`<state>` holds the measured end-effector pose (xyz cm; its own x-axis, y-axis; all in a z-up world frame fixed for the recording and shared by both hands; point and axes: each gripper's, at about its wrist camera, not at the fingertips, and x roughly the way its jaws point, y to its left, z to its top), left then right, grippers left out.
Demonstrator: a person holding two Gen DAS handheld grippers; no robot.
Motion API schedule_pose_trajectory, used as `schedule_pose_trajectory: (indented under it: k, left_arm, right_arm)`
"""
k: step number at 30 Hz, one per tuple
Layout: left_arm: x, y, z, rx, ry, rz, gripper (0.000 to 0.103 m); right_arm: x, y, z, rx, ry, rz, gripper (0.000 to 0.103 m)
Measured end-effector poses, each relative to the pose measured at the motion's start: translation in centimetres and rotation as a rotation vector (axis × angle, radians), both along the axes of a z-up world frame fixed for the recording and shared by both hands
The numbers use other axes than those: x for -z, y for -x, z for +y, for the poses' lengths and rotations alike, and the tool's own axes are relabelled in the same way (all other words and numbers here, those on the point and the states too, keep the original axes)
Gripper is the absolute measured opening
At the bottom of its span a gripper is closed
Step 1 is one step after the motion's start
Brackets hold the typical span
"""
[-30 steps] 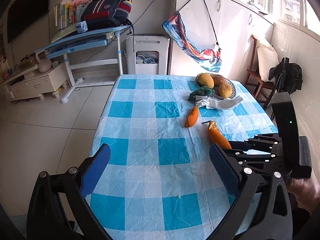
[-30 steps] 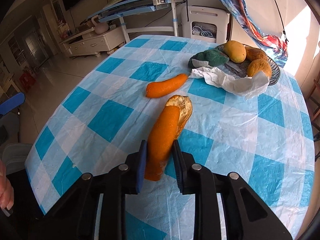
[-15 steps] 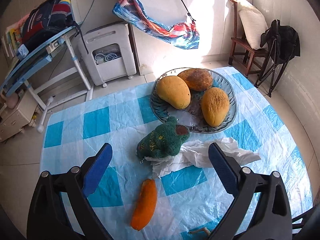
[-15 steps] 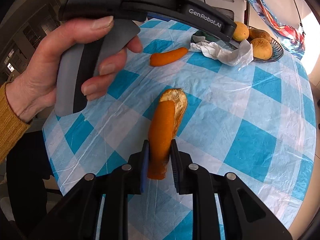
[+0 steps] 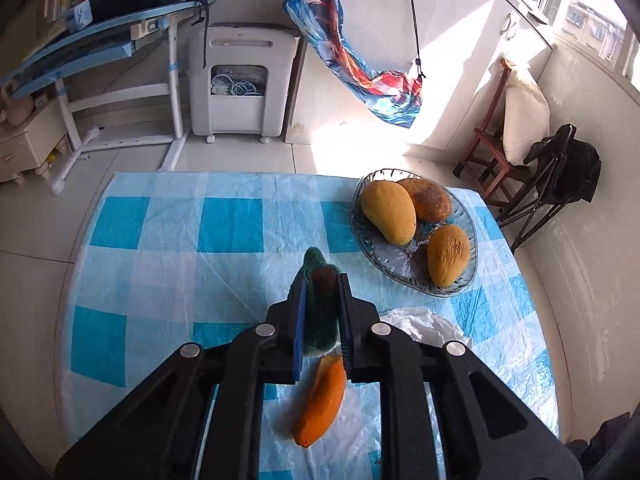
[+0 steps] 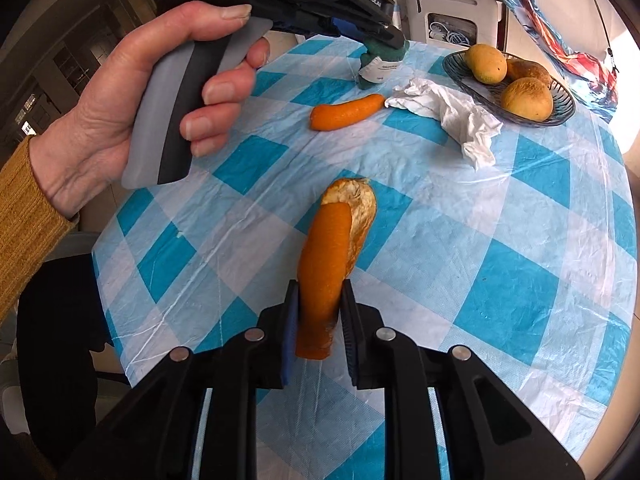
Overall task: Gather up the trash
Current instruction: 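Carry peel and green item over the yellow basin and open both tools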
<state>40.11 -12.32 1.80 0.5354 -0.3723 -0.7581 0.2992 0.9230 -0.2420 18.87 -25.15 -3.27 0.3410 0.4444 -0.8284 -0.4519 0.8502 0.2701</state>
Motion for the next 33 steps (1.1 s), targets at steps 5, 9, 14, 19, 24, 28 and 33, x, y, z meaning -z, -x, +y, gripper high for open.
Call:
schedule_pose_trajectory:
  k: [5, 9, 14, 19, 24, 28, 33]
  left_arm:
    - [-2.0, 3.8, 5.3, -0.044, 0.114, -0.002, 0.014]
    - [-3.8, 8.6, 8.4, -0.053, 0.152, -0.026, 0.014]
    - [-5.1, 15.6, 11.3, -0.053, 0.165, -0.051, 0.014]
    - [-5.1, 22.6, 13.4, -0.057, 0.2, -0.039, 0.014]
    - [-4.4, 29.4, 14.8, -0.057, 0.208, -0.028, 0.014]
    - [-2.5, 34.6, 14.6, -0.043, 0.207, 0.008, 0.014]
    - [2.3, 38.7, 12.6, -0.03, 0.201, 0.108, 0.014]
  right_arm:
    - [-0.9, 1.7, 0.4, -0.002, -0.042, -0.012, 0.019]
    - [-2.0, 3.0, 1.1, -0.014, -0.08, -0.031, 0.019]
    - [-3.4, 7.2, 2.2, -0.036, -0.164, -0.053, 0.019]
    - [-3.8, 13.8, 4.3, -0.149, -0.197, -0.031, 0.019]
    - [-1.8, 19.4, 7.1, -0.282, -0.094, 0.032, 0.019]
    - [0.4, 22.0, 9.0, -0.351, 0.032, 0.059, 0.019]
    - [3.2, 22.7, 10.0, -0.334, 0.178, 0.07, 0.031]
